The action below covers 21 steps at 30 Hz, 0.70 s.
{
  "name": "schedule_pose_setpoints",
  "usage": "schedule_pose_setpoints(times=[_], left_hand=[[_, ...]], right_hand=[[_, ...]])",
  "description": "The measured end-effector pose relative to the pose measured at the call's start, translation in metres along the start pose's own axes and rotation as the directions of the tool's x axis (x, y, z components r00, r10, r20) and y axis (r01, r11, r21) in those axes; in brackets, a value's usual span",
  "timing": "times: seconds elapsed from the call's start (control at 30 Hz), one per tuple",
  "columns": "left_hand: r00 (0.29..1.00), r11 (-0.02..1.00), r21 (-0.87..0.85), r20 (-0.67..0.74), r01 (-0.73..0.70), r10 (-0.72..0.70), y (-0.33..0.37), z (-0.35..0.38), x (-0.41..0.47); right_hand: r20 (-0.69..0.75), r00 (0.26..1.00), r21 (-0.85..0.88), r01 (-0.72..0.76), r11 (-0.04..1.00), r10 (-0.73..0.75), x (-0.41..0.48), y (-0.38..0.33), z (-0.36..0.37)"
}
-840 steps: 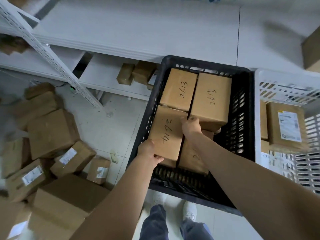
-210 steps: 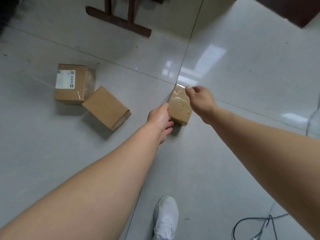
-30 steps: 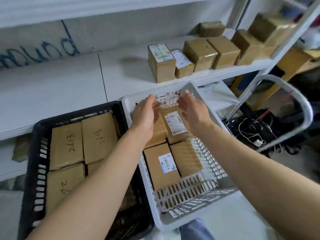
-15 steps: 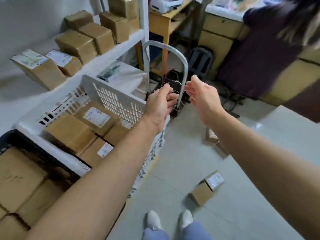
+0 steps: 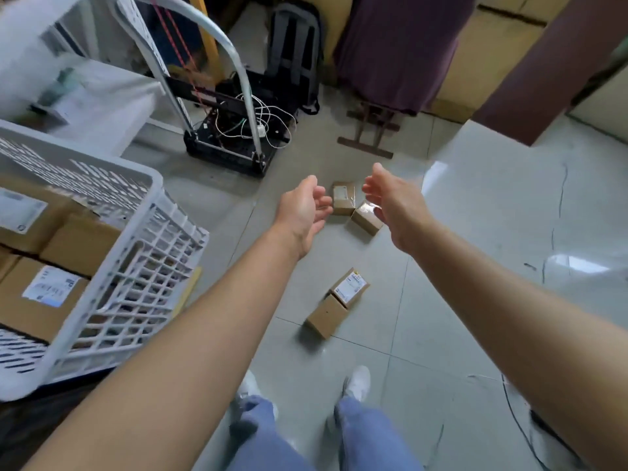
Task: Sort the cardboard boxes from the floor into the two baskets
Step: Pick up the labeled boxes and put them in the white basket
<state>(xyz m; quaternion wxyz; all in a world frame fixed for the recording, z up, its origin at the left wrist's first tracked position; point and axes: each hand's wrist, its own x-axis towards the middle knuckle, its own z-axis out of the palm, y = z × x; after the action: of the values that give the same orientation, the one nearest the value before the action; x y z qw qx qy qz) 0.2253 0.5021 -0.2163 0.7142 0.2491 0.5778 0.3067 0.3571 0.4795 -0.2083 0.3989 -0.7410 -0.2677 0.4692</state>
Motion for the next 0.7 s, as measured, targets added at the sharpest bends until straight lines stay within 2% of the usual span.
schedule_pose_setpoints(times=[0.17, 0.43, 0.57, 0.7], left_hand=[[0.986, 0.99, -0.082, -0.113, 0.116, -0.125, -0.068, 0.017, 0.045], [0.913, 0.947, -0.18, -0.269, 0.266, -0.307, -0.157, -0.011, 0.092], [0.888, 0.942, -0.187, -0.324, 0.279, -0.327, -0.195, -0.029, 0.135], [0.86, 0.936, -0.187, -0.373, 0.297, -0.348, -0.246, -0.042, 0.176]], right_hand=[[0.076, 0.995, -0.126, -0.054, 0.991, 0.064, 0.045, 0.061, -0.021], [0.148, 0.961, -0.252, -0.194, 0.948, 0.236, 0.088, 0.149, -0.002], [0.185, 0.956, -0.311, -0.162, 0.937, 0.227, 0.124, 0.195, 0.023], [0.223, 0.934, -0.303, -0.204, 0.931, 0.278, 0.161, 0.25, 0.042]])
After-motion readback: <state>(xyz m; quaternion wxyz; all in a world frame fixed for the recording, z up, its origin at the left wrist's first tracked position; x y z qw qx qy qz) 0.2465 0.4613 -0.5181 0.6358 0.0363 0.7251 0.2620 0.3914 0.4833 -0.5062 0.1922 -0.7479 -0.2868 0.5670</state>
